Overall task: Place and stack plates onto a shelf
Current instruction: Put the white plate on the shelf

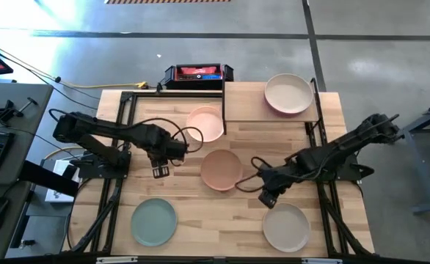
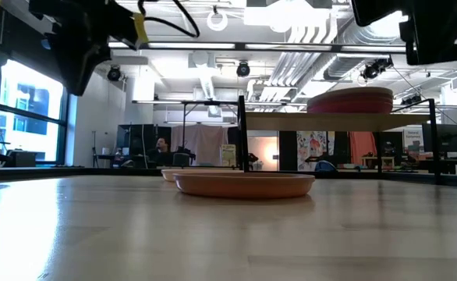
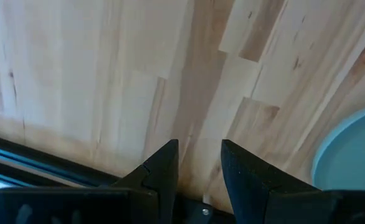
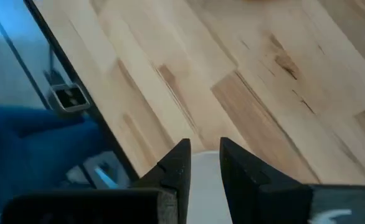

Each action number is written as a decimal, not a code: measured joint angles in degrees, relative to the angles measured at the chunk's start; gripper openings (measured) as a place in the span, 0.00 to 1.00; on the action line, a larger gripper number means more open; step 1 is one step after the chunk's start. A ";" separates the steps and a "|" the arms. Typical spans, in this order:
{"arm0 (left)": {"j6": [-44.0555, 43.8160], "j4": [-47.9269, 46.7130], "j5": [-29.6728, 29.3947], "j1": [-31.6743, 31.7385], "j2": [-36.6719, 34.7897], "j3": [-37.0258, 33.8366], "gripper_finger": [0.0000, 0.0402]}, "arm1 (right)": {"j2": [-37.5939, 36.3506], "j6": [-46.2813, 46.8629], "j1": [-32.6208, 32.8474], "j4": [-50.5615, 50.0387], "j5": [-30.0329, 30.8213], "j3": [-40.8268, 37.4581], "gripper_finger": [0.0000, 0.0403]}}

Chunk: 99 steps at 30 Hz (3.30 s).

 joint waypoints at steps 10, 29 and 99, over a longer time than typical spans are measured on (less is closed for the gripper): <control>-8.86 1.82 1.73 -2.57 -0.04 0.02 0.27 | 7.47 -15.82 0.71 -0.01 -3.51 0.00 0.16; -21.77 3.27 2.97 -2.55 -0.04 0.07 0.27 | 16.66 -41.83 10.85 -1.22 0.89 0.00 0.16; -22.66 7.96 2.54 -2.50 -0.07 0.07 0.27 | 18.38 -42.82 -1.03 -15.17 5.82 7.44 0.00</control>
